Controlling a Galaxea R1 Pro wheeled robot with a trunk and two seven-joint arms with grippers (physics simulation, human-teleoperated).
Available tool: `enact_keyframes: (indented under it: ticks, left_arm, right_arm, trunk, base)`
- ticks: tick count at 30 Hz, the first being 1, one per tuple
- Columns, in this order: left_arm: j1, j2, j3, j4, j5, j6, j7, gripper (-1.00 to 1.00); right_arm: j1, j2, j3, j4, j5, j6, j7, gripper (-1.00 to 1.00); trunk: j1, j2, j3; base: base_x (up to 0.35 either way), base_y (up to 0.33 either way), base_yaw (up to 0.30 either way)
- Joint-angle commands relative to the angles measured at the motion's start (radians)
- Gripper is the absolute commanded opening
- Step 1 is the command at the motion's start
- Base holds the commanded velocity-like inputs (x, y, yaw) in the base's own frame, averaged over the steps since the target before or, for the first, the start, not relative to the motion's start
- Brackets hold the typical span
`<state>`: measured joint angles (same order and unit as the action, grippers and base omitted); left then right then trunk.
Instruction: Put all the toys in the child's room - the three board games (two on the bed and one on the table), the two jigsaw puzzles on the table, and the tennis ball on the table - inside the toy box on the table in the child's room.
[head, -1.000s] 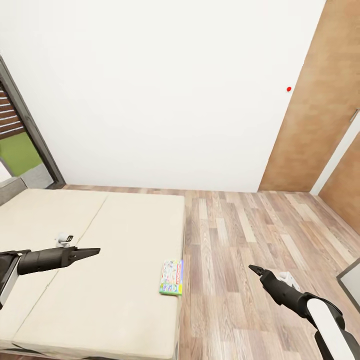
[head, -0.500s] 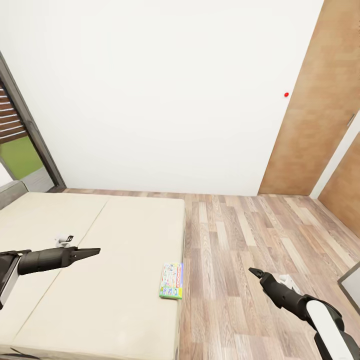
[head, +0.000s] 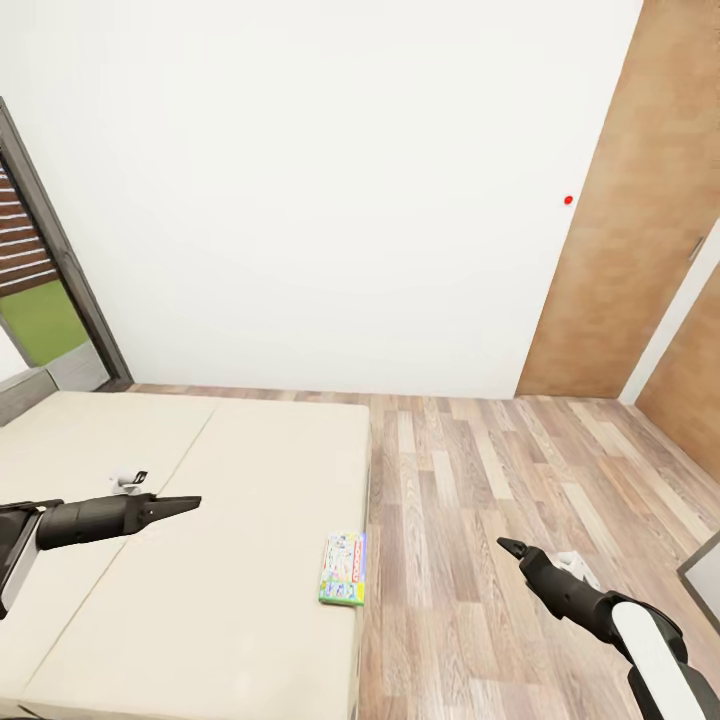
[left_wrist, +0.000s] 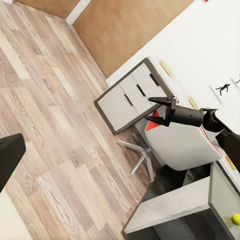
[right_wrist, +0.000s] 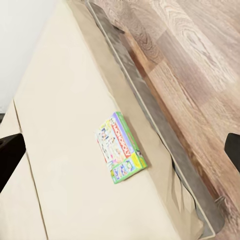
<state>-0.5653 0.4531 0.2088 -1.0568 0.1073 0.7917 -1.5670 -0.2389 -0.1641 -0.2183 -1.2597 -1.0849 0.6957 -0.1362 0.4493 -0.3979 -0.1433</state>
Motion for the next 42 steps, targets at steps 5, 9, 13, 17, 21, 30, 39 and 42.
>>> enact_keyframes:
  ticks: [5,9,13,17,21,30,39,42]
  left_arm:
    - [-0.001,-0.005,0.0,0.0,-0.001,0.011,-0.004,1.0]
    - [-0.001,-0.006,0.0,0.0,-0.001,0.011,-0.004,1.0]
    - [-0.001,-0.006,0.0,0.0,-0.001,0.011,-0.004,1.0]
    - [-0.001,-0.007,0.0,0.0,-0.001,0.011,-0.004,1.0]
    - [-0.001,-0.007,0.0,0.0,-0.001,0.011,-0.004,1.0]
    - [-0.001,-0.007,0.0,0.0,-0.001,0.011,-0.004,1.0]
    - [-0.001,-0.007,0.0,0.0,-0.001,0.011,-0.004,1.0]
    - [-0.001,-0.007,0.0,0.0,-0.001,0.011,-0.004,1.0]
  right_arm:
    - [-0.001,0.0,-0.001,-0.001,-0.011,0.004,-0.01,1.0]
    - [0.0,0.0,-0.001,-0.001,-0.012,0.004,-0.01,1.0]
    - [0.0,0.0,-0.001,-0.001,-0.012,0.004,-0.01,1.0]
    - [-0.001,0.0,-0.001,-0.001,-0.012,0.004,-0.01,1.0]
    - [-0.001,0.0,-0.001,-0.001,-0.012,0.004,-0.01,1.0]
    - [-0.001,0.0,-0.001,-0.001,-0.012,0.004,-0.01,1.0]
    - [-0.001,0.0,-0.001,-0.001,-0.012,0.004,-0.01,1.0]
    - [-0.001,0.0,-0.002,-0.001,-0.012,0.004,-0.01,1.0]
  trunk:
    - [0.001,-0.002,0.006]
    - [0.001,-0.002,0.013]
    - [0.001,-0.002,0.019]
    - [0.001,-0.002,0.026]
    - [0.001,-0.002,0.033]
    - [0.001,-0.002,0.048]
    - [0.001,-0.002,0.063]
    - [0.001,-0.002,0.068]
  base:
    - [0.0,0.0,0.0]
    - [0.0,0.0,0.0]
    - [0.0,0.0,0.0]
    - [0.0,0.0,0.0]
    - [0.0,0.0,0.0]
    - [0.0,0.0,0.0]
    - [0.0,0.0,0.0]
    - [0.0,0.0,0.0]
